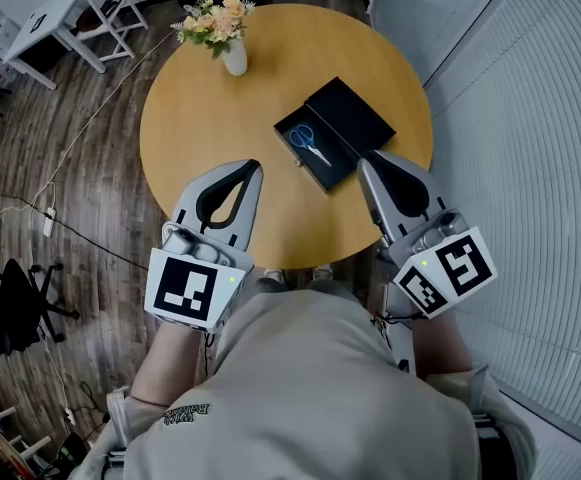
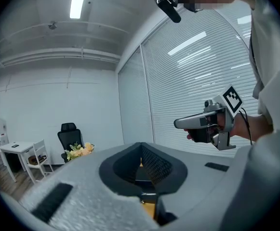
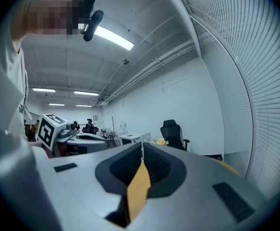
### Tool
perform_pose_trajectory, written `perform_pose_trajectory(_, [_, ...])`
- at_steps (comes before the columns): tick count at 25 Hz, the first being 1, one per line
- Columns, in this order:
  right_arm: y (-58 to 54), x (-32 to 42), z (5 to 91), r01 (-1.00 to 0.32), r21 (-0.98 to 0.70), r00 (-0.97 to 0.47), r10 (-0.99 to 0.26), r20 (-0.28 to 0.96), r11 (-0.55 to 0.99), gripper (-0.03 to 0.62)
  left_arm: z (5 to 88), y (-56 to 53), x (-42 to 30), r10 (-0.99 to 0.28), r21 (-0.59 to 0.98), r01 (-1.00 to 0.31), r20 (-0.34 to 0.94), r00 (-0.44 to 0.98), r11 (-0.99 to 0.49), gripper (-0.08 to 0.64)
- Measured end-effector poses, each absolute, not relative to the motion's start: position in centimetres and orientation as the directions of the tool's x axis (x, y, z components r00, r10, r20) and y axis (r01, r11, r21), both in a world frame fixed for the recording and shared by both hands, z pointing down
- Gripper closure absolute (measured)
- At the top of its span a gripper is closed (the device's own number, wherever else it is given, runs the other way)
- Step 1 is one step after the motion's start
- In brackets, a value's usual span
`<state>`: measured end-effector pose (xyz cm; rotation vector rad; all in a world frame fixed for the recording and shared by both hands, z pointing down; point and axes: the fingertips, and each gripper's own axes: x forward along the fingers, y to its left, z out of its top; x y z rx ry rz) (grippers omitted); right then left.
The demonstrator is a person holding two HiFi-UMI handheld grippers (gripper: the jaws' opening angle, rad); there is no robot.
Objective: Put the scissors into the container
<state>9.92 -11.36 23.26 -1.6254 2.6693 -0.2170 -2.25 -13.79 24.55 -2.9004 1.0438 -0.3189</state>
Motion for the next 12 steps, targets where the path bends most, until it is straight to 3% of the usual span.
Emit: perform_pose_trajectory(12, [-11.51, 10.11, 23.61, -0.895, -0.101, -0.442, -0.894, 0.074, 0.434, 0.554, 24.67, -13.91, -2.70, -0.627, -0.124, -0.615, 0.193, 0.755, -0.778, 0.538])
